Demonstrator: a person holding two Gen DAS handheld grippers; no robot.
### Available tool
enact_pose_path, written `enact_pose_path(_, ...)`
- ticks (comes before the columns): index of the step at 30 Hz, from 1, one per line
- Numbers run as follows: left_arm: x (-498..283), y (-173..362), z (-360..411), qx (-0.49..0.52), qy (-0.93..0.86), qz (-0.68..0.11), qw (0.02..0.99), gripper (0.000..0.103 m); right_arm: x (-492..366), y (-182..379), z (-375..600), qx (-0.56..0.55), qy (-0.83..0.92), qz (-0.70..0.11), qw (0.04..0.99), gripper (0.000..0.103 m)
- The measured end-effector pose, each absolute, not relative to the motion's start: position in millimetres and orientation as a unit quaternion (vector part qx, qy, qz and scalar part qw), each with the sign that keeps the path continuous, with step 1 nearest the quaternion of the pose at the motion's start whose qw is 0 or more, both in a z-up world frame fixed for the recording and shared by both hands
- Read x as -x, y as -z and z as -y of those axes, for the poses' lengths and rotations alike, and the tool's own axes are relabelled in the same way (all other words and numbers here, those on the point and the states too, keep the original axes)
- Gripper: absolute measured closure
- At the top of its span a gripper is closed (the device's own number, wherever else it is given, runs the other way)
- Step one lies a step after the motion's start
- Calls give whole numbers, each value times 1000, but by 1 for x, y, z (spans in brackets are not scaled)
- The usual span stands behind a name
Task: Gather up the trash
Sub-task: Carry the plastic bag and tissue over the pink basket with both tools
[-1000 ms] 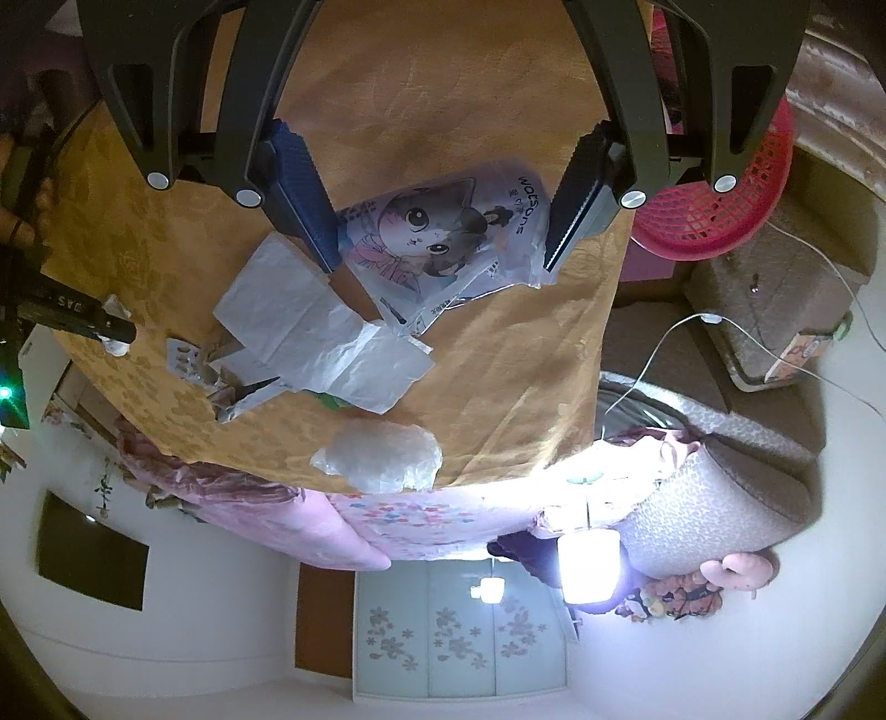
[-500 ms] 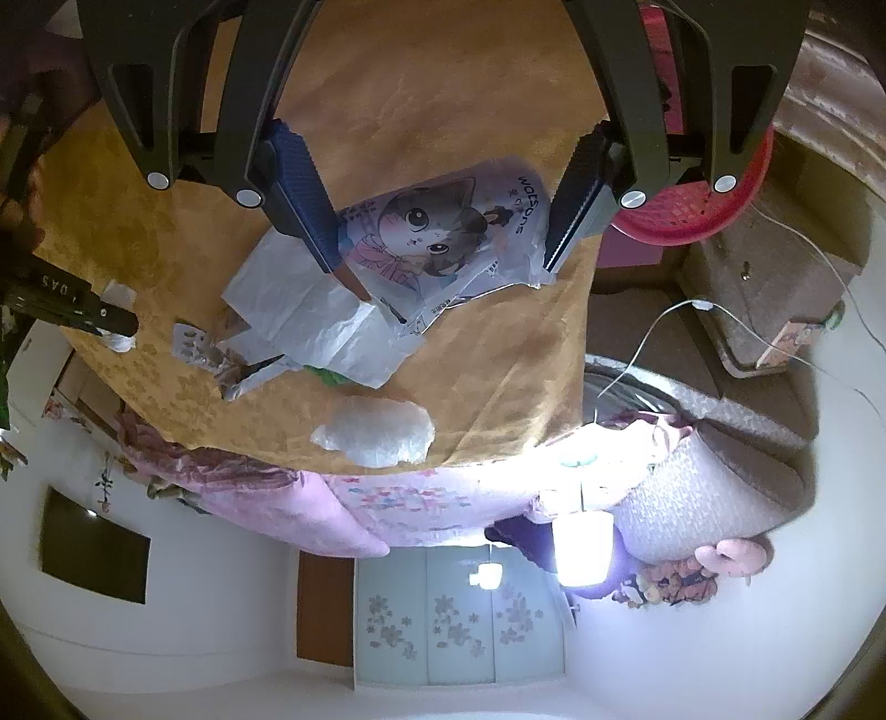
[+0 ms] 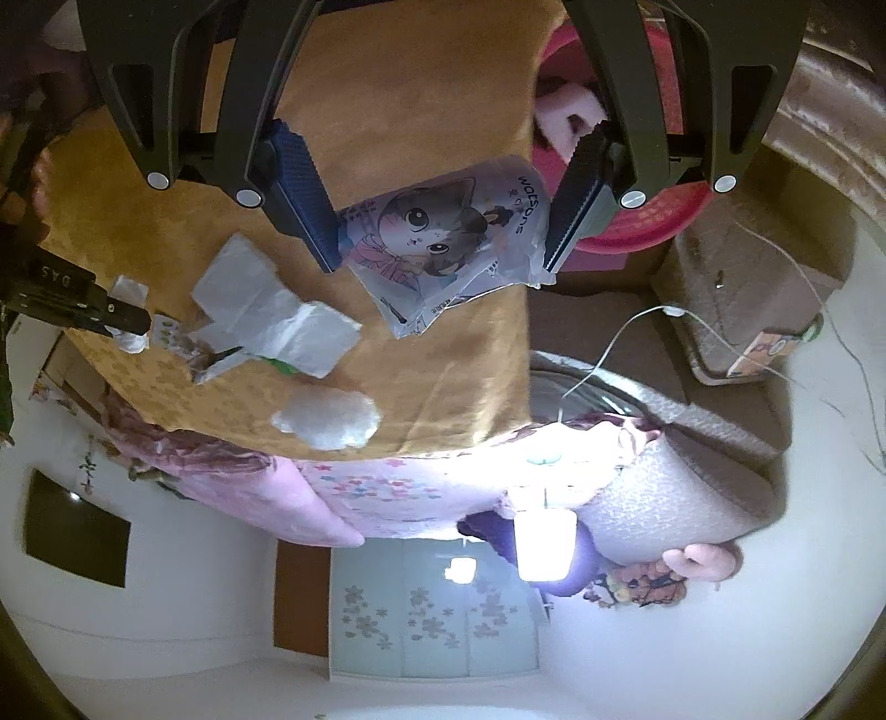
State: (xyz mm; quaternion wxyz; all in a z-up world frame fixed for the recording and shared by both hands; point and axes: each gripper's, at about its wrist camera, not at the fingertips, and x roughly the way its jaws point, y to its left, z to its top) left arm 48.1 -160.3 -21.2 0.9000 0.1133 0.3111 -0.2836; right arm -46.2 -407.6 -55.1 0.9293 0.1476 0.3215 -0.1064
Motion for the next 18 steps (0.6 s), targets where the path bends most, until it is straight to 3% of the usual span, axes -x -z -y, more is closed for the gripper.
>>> enact_pose_path(18,-75,29,91,-80,201,-328,919,33,-17,32,322,-97,17,-324,941,67)
